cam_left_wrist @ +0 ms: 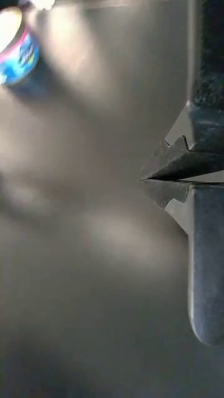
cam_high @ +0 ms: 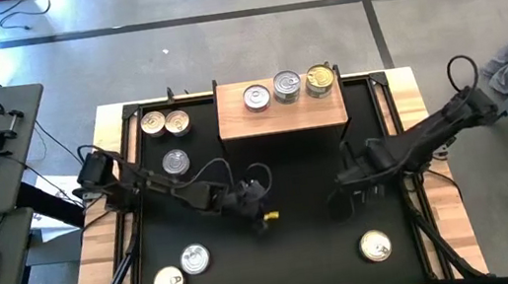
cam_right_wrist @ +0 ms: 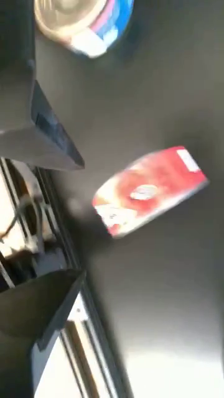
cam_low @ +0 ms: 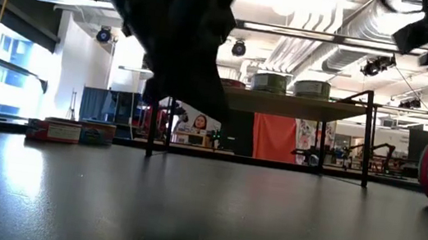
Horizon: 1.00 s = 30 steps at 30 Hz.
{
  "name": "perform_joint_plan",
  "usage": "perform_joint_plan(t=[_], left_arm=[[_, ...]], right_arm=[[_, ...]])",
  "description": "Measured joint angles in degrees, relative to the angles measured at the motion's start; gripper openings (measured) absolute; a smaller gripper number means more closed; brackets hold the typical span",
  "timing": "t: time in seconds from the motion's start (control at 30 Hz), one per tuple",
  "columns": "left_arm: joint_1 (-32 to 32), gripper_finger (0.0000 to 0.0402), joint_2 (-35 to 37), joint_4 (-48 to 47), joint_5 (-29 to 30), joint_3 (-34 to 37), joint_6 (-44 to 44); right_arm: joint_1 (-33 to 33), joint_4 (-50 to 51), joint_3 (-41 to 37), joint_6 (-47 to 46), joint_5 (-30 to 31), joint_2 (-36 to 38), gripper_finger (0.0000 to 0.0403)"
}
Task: Stack canned seafood by type on shelf
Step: Stack the red tuna can on top of the red tuna can on the shelf
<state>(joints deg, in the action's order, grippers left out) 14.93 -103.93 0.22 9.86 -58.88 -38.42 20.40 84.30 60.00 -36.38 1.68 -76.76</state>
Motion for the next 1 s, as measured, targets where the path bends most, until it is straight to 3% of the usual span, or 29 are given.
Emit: perform_joint_plan(t=[0.1, 0.3, 0.47, 0.77, 0.87, 1.0], left_arm=[[2.06, 0.0, -0.01, 1.27, 0.81, 0.01, -1.61], [4.3, 0.0, 0.01, 1.54, 1.02, -0.01, -5.53], [5.54, 0.0, 0.01, 4.17, 0.49, -0.04, -6.53], [5.79, 0.0, 0.01, 9.01, 2.52, -0.04, -9.55], [5.78, 0.0, 0.01, 11.63, 2.83, -0.18, -9.51], [5.78, 0.0, 1.87, 10.5, 2.72, -1.1, -8.56]], right_arm=[[-2.06, -0.69, -1.08, 5.03, 3.24, -0.19, 0.0277], [-5.05, -4.37, -5.63, 14.94, -3.32, -0.24, 0.028], [-5.03, -8.4, -10.95, 18.88, -5.01, -0.23, 0.028], [-5.07, -16.62, -18.48, 18.44, 1.5, -0.25, 0.0278], [-4.8, -17.25, -18.6, 18.24, 0.47, -0.23, 0.0255], [-4.63, -18.13, -17.12, 14.39, 0.86, -0.23, 0.0155]])
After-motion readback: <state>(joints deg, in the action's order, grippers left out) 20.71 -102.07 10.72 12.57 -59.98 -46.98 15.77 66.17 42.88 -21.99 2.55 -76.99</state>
